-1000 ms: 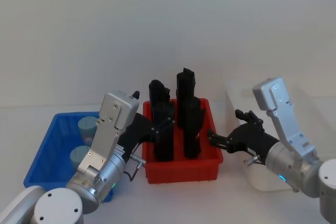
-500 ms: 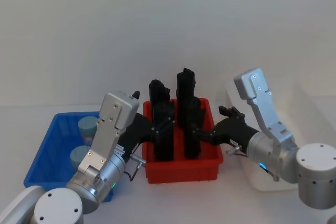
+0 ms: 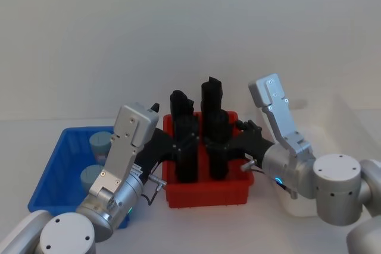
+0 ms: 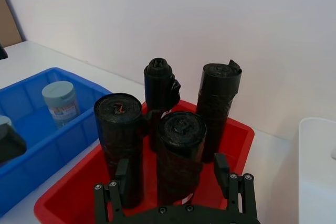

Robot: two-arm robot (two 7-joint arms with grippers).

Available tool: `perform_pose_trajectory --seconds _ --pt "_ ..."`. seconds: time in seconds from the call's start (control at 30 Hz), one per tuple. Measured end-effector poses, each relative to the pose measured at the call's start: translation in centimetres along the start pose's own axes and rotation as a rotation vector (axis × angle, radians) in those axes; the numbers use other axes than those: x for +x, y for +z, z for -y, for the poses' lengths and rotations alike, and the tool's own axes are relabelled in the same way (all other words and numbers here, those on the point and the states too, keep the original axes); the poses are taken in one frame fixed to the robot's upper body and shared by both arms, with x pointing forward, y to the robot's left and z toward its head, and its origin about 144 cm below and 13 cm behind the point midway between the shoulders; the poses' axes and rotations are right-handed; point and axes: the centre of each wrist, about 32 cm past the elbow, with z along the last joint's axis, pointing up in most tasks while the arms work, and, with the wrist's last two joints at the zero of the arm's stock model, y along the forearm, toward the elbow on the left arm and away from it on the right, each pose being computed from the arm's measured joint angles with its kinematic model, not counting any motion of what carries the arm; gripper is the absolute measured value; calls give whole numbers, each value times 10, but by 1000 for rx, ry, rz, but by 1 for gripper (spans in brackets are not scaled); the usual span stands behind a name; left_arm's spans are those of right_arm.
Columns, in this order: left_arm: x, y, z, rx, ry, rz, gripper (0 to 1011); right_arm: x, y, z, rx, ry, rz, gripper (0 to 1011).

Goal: Pick the cotton swabs from the blue box and place them into the white box.

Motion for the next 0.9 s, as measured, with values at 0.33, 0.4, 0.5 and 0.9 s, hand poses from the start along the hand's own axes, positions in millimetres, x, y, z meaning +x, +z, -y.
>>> perform_pose_trajectory --seconds 0.33,0.4,0.5,0.9 --pt "0 0 0 0 0 0 1004 -4 -1 -18 -7 -19 -14 1002" --pt "0 0 0 0 0 0 1004 -4 -2 -21 -8 -28 -17 1001" --pt "0 0 0 0 0 0 1004 -4 -2 -24 -10 -35 -20 1001" --pt "0 0 0 0 0 0 1004 -4 -7 -35 -16 -49 -44 1002"
